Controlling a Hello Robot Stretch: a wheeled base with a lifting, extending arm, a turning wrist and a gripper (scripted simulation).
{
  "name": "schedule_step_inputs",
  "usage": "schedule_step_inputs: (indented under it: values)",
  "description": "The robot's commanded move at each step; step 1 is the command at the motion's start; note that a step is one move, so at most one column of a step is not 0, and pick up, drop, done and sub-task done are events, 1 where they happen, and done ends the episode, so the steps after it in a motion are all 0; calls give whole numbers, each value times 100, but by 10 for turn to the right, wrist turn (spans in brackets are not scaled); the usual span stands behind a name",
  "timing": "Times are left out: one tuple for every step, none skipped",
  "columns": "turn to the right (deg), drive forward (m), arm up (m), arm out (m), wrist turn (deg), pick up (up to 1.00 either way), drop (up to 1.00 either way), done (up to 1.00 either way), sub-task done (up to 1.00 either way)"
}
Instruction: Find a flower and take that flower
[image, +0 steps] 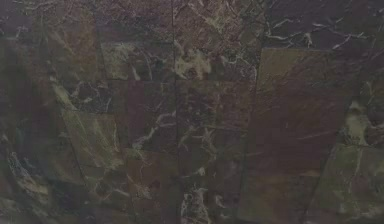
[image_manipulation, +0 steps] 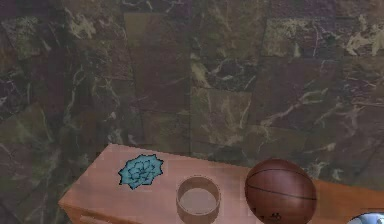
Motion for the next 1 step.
schedule_step_inputs:
  values:
    - [-120, 0, 0, 0, 0, 0, 0, 0, 0]
